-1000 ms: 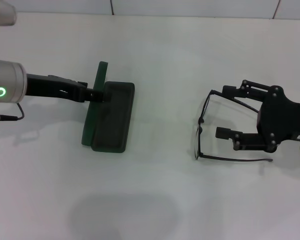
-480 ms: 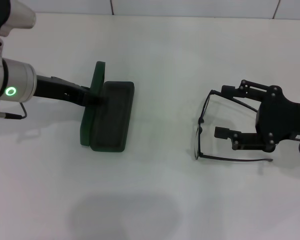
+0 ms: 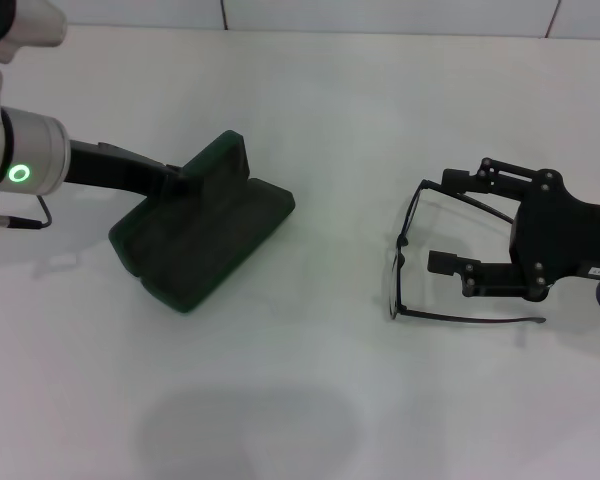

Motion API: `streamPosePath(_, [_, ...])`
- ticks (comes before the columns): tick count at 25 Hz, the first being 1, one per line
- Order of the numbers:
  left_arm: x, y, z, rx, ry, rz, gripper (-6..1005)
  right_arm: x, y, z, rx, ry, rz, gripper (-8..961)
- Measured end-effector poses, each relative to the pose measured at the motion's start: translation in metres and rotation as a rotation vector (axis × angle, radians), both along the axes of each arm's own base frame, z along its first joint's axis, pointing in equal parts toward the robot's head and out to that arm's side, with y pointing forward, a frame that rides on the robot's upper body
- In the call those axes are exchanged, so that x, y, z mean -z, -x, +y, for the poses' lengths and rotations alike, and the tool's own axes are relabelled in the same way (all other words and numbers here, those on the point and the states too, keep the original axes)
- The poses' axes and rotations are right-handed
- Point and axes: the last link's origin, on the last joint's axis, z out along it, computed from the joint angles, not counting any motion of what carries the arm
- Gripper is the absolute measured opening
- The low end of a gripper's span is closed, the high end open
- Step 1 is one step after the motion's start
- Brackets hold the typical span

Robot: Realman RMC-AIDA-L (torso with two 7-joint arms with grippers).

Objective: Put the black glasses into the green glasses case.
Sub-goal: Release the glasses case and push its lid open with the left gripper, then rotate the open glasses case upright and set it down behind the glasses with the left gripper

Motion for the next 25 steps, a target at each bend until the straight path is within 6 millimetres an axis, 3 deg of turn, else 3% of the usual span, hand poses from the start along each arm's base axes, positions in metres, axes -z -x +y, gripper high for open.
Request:
streamPosePath(1, [0.001, 0.0, 0.0, 0.009, 0.004, 0.007, 304, 0.0, 0.0, 0.0, -0.001, -0.002, -0.001, 813])
streamPosePath(7, [0.0, -0.001, 0.002, 0.068, 0.006, 0.037, 205, 0.002, -0.001, 0.0, 0.001, -0.011, -0.006, 813])
streamPosePath(13, [-0.004, -0.016, 0.014, 0.242, -0.02, 0.081, 206, 0.004, -0.004, -0.004, 0.001, -0.007, -0.014, 812])
streamPosePath(14, [-0.006, -0.027, 0.023, 0.379, -0.047, 0.121, 206, 0.006, -0.004, -0.004, -0.001, -0.005, -0.016, 812])
streamPosePath(18, [-0.003, -0.044, 0.035, 0.564, -0.057, 0.189, 206, 0.011, -0.003, -0.007, -0.012, 0.004, -0.019, 812])
streamPosePath(25, [0.03, -0.082, 0.049, 0.768, 0.046, 0.225, 205, 0.02, -0.001, -0.011, -0.018, 0.005, -0.026, 812])
